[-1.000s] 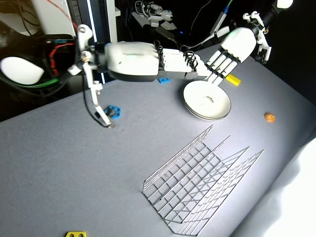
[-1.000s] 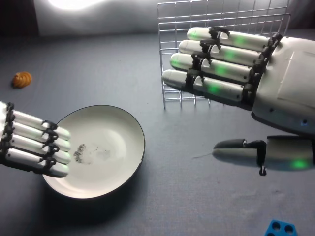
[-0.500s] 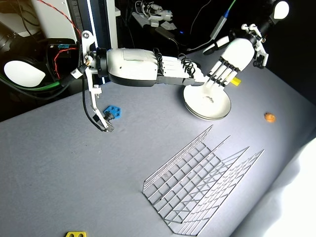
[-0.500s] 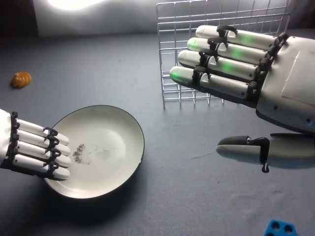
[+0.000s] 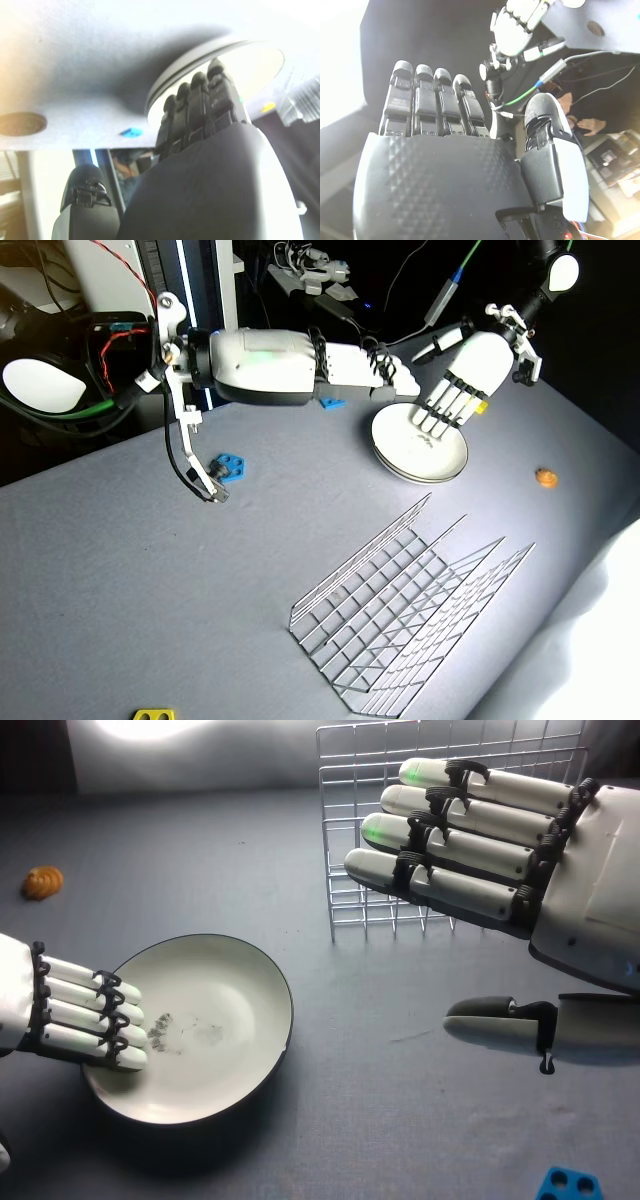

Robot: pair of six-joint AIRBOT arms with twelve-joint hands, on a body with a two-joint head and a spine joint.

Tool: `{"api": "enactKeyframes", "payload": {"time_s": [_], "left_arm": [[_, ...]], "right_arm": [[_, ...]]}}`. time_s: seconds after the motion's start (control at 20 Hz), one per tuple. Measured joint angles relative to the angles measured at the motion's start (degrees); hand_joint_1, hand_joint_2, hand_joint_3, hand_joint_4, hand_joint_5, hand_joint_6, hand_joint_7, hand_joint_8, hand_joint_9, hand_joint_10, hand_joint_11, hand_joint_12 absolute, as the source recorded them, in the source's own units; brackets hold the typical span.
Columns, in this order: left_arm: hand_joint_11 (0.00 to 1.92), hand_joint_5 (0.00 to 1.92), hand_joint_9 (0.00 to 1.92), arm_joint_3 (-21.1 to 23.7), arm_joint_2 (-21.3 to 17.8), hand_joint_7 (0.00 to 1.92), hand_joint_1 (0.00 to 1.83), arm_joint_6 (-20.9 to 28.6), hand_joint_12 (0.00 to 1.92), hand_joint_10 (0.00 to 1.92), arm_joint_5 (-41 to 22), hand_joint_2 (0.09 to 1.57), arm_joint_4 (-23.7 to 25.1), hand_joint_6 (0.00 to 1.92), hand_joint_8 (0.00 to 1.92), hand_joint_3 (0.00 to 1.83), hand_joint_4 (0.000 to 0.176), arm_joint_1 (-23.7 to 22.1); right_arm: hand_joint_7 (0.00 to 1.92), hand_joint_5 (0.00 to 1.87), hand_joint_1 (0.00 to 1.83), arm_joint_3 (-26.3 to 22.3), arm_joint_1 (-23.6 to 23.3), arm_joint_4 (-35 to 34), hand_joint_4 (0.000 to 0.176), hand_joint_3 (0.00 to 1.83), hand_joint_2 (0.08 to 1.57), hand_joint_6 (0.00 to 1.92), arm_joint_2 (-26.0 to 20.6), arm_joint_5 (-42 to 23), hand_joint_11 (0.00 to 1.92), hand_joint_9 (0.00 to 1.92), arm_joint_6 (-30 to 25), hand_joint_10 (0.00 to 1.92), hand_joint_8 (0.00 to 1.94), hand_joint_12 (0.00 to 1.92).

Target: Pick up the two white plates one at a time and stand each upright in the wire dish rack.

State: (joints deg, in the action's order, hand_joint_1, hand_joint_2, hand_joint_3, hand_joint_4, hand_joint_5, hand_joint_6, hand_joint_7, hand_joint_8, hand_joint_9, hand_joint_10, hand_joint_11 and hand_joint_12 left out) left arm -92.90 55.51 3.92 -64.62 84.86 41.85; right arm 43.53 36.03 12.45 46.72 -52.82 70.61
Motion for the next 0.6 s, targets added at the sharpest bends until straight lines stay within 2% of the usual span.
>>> {"api": "enactKeyframes", "payload": {"time_s": [0.2,0.6], "left_arm": [[0.01,0.06,0.03,-1.64,0.74,0.06,0.00,-0.04,0.02,0.00,-0.04,1.08,0.09,0.00,0.00,0.00,0.000,0.00],[0.03,0.07,0.05,-2.80,1.31,0.06,0.00,-0.20,0.03,0.00,-1.16,1.09,-0.74,0.01,0.00,0.00,0.000,0.79]], "right_arm": [[0.00,0.00,0.00,0.00,0.68,-0.24,0.000,0.00,1.28,0.00,-0.28,-0.48,0.00,0.00,2.82,0.00,0.00,0.00],[0.00,0.00,0.00,0.00,0.66,1.22,0.000,0.00,1.27,0.00,-0.31,-0.92,0.00,0.00,2.89,0.00,0.00,0.00]]}}
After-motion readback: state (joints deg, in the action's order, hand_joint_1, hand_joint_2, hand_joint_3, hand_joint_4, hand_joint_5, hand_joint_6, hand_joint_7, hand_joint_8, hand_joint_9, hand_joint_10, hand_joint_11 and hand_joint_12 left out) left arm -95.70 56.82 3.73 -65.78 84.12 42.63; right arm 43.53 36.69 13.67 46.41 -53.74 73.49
